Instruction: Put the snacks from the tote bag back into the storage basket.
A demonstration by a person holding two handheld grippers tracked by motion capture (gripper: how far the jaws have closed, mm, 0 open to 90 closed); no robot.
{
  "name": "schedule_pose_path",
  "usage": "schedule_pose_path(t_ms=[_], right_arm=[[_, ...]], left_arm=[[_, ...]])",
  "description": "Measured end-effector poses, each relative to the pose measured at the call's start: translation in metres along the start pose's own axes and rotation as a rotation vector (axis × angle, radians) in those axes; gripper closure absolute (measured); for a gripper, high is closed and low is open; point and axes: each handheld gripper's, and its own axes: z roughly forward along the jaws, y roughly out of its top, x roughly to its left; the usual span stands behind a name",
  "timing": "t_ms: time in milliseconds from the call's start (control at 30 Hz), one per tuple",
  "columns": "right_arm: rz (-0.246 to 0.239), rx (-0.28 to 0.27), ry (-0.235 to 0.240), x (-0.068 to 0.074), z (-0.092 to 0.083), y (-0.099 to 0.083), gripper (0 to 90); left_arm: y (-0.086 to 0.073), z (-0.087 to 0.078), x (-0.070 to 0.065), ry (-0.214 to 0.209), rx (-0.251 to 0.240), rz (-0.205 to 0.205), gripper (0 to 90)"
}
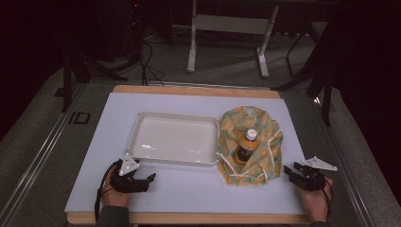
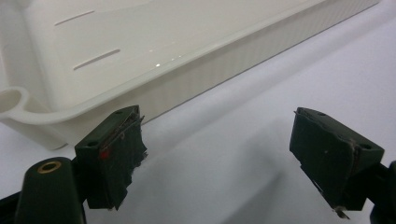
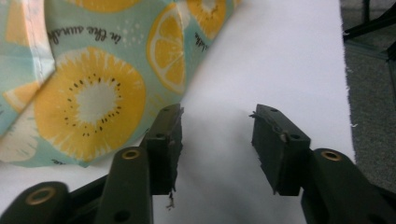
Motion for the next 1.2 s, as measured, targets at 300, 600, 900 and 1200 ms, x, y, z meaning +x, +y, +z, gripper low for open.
schedule_pose_path(t_ms=[300, 600, 900, 1200], right_arm=[[-0.016, -0.005, -0.006, 0.002, 0.0, 0.0, 50.5], [0.004, -0.018, 0.044, -0.003, -0.004, 0.001, 55.7], [-0.053, 0.01, 0.051, -0.002, -0.009, 0.006, 57.6], [-0.121, 0.058, 0.034, -0.003, -0.02, 0.015, 60.9]], left_arm=[[-0.001, -0.001, 0.0, -0.018, -0.011, -0.003, 17.9], [-0.001, -0.001, 0.0, -0.023, -0.019, 0.003, 17.9], [-0.002, -0.003, 0.002, -0.035, -0.032, -0.01, 17.9], [-0.002, -0.002, 0.002, -0.038, -0.033, -0.006, 17.9]])
